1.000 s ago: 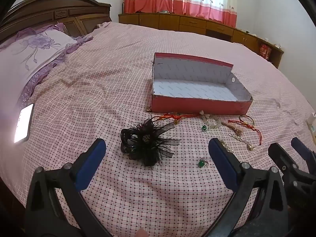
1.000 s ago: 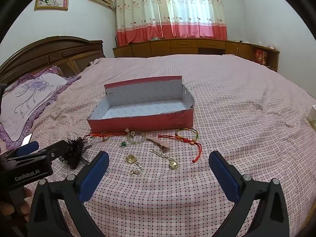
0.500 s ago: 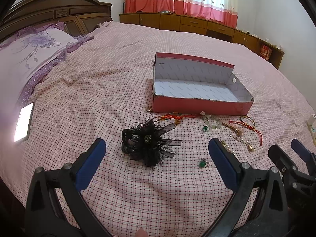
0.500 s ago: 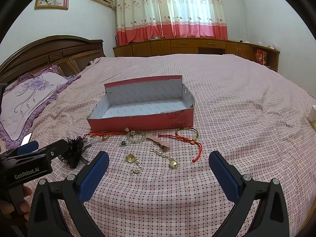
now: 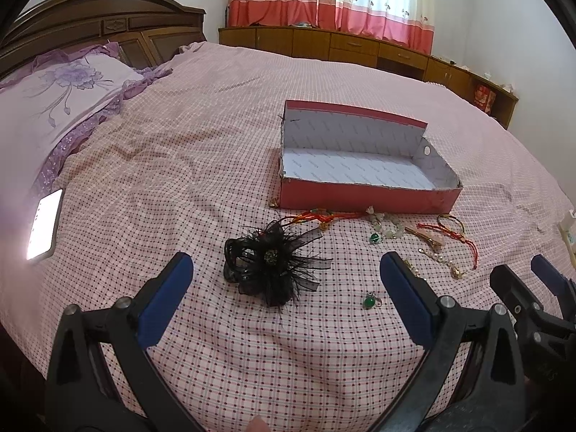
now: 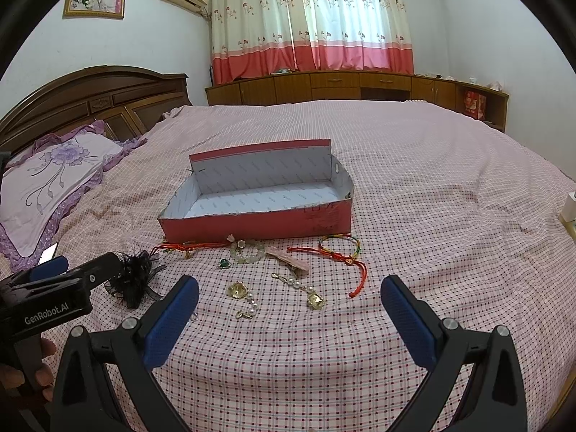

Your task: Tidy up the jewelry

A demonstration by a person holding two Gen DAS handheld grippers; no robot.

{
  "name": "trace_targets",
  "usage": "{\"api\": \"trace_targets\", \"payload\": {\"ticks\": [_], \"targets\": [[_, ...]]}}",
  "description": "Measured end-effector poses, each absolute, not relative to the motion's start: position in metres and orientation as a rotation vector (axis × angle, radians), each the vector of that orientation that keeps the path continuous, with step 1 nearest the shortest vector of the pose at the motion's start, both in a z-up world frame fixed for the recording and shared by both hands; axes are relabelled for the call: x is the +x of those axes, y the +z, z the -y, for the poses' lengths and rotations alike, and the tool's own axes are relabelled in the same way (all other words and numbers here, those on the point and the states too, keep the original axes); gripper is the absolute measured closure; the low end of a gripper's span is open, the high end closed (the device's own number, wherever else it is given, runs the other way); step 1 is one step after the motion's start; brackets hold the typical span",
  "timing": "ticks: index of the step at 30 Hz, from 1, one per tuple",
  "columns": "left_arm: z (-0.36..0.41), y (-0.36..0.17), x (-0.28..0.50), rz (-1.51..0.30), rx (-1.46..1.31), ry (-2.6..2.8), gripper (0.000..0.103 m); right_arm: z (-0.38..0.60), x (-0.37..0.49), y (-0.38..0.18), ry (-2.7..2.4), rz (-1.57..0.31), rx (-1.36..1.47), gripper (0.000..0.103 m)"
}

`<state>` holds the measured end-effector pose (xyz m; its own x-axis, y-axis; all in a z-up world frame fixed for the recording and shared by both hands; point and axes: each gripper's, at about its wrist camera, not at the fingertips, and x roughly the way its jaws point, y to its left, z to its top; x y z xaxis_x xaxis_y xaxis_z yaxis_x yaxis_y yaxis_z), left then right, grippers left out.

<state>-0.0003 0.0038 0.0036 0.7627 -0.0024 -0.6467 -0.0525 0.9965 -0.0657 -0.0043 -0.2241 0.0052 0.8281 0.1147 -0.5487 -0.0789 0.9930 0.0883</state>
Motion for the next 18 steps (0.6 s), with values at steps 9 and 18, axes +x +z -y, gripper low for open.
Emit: {"api": "trace_targets", "payload": {"ticks": [9, 18], "targets": [[-0.0044, 0.0059, -0.0012, -0.692, -0.075, 0.030, 0.006, 0.2242, -0.0042, 0.0051, 0.103, -0.585, 0.062, 0.000], [-0.0043, 0.0059, -0.0015, -0.692, -0.074, 0.030, 0.006, 0.2241, -0.0042, 0.0051, 0.102, -0.584, 0.063, 0.000]]}}
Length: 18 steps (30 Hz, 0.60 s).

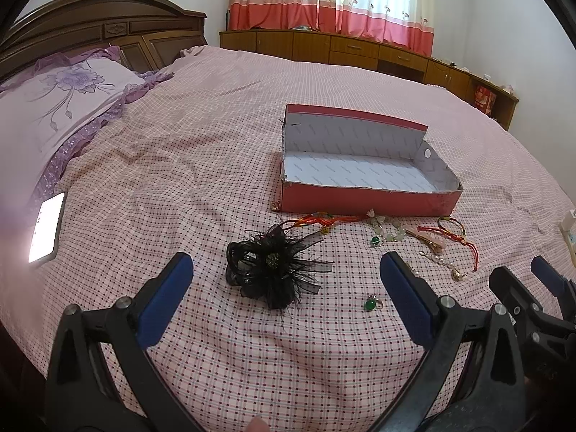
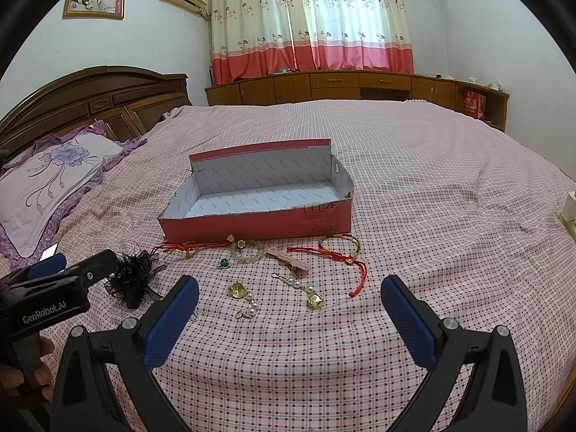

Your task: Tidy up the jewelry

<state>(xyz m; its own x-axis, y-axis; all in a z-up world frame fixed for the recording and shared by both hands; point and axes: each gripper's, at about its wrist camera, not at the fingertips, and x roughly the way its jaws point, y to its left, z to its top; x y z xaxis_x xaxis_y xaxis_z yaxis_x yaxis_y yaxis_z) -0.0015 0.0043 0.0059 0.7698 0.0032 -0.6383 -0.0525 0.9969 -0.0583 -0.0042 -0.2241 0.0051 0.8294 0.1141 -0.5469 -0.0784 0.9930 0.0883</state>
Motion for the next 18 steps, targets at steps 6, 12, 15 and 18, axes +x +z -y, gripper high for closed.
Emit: {"api": "trace_targets", "payload": {"ticks": [6, 12, 15, 18], "targets": [[-0.0052, 0.0063, -0.0014, -0.691, -0.073, 0.031, 0.006, 0.2241, -0.0042, 0.0051, 0.103, -0.584, 0.063, 0.000], [-0.0074, 0.0088, -0.0013, -0.686, -0.074, 0.033, 0.006, 0.2241, -0.0042, 0.0050, 0.102, -0.584, 0.063, 0.000], [-0.0082, 0.0100, -0.0015, -0.684, -0.073, 0.033, 0.006, 0.2243, -0.0042, 0.0050, 0.103, -0.583, 0.063, 0.000], [-0.0077, 0.0099, -0.0015, -0.682, -0.073, 0.033, 0.006, 0.2243, -0.0041, 0.0050, 0.103, -0.583, 0.063, 0.000]]}}
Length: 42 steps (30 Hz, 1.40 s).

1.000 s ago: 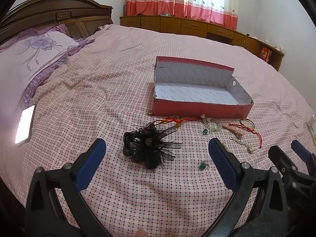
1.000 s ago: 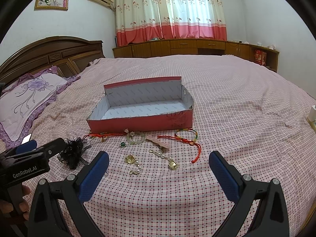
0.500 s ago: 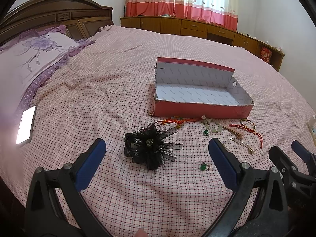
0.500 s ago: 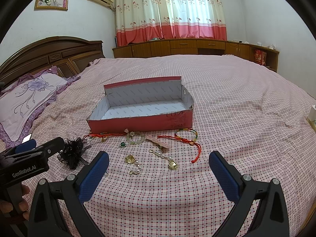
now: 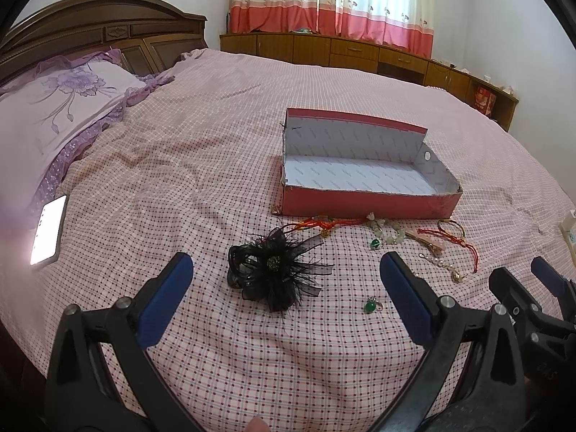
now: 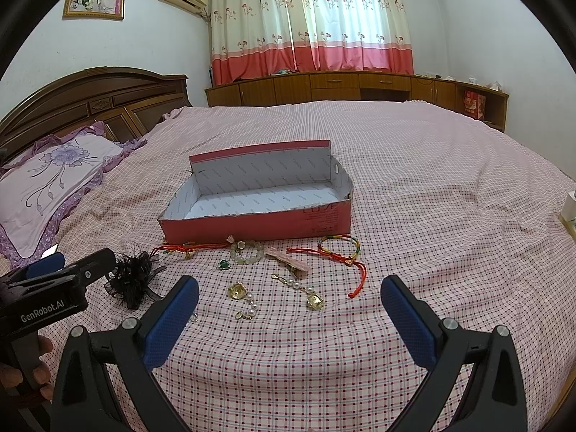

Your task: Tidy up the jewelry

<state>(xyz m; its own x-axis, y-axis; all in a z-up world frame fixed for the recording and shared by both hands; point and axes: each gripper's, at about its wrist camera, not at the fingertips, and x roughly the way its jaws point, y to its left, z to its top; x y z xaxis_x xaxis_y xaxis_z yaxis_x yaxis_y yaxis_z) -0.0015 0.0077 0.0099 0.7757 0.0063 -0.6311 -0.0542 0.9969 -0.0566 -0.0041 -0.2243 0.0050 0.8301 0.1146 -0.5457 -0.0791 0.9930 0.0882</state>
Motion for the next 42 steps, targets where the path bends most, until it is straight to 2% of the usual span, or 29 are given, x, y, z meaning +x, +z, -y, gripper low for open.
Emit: {"api": "trace_targets", "payload": {"ticks": [19, 26, 38, 42], "targets": [[-0.018, 0.007, 0.006, -0.695, -0.069, 0.062, 0.006, 0.227, 0.000, 0.004, 0.098, -0.588, 0.060, 0.000], [-0.039, -0.007, 0.023, -0.747, -0.112, 0.096, 0.006, 0.240, 0.013, 0.011, 0.065, -0.585, 0.052, 0.000], [-0.032, -0.037, 0.049, -0.815, -0.096, 0.024, 0.007, 0.267, 0.042, -0.012, 0.032, -0.648, 0.077, 0.000], [-0.027, -0.048, 0.058, -0.831, -0.075, 0.019, 0.015, 0.273, 0.057, -0.020, 0.038, -0.675, 0.073, 0.000]]}}
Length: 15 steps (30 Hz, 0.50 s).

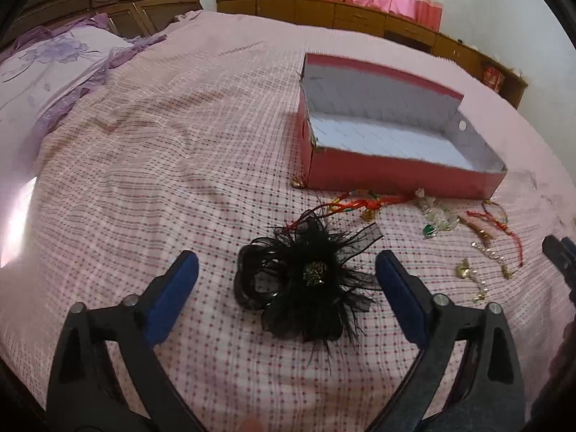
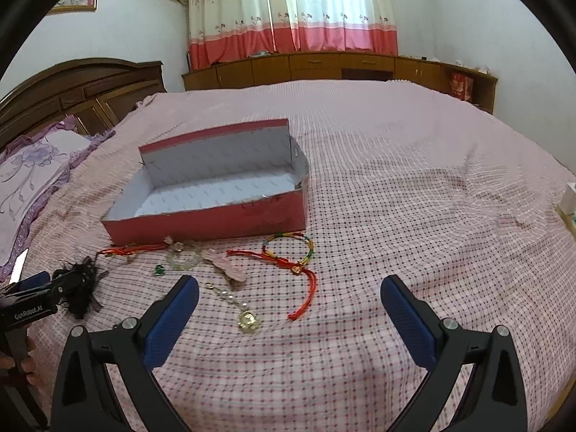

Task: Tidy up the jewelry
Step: 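Grasp the black feather hair clip with the left gripper while the right grasps the rainbow bracelet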

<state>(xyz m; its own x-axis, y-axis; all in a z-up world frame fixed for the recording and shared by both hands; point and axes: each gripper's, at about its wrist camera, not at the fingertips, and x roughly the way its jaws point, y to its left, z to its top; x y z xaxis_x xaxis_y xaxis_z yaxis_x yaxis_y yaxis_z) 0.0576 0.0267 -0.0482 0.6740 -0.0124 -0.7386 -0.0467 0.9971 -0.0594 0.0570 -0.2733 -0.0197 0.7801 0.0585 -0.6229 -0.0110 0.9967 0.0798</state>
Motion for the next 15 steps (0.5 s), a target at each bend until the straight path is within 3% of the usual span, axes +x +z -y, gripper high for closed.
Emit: {"api": "trace_targets", "payload": {"ticks": [2, 4, 6, 13, 15], "targets": [[-0.024, -0.055, 0.063, -0.847, -0.069, 0.005, 0.021, 0.278, 0.067, -0.024, 0.042, -0.693, 0.086, 0.000], [-0.024, -0.060, 0.067, -0.857, -0.062, -0.003, 0.036, 0.283, 0.077, -0.028, 0.039, -0.708, 0.104, 0.001], [-0.024, -0.064, 0.069, -0.867, -0.052, 0.002, 0.042, 0.288, 0.086, -0.031, 0.029, -0.719, 0.119, 0.006], [-0.028, -0.070, 0.070, -0.868, -0.046, 0.010, 0.049, 0.296, 0.118, -0.048, 0.008, -0.766, 0.138, 0.017], [-0.028, -0.072, 0.072, -0.877, -0.048, 0.012, 0.049, 0.295, 0.127, -0.053, 0.013, -0.787, 0.136, 0.024]]}}
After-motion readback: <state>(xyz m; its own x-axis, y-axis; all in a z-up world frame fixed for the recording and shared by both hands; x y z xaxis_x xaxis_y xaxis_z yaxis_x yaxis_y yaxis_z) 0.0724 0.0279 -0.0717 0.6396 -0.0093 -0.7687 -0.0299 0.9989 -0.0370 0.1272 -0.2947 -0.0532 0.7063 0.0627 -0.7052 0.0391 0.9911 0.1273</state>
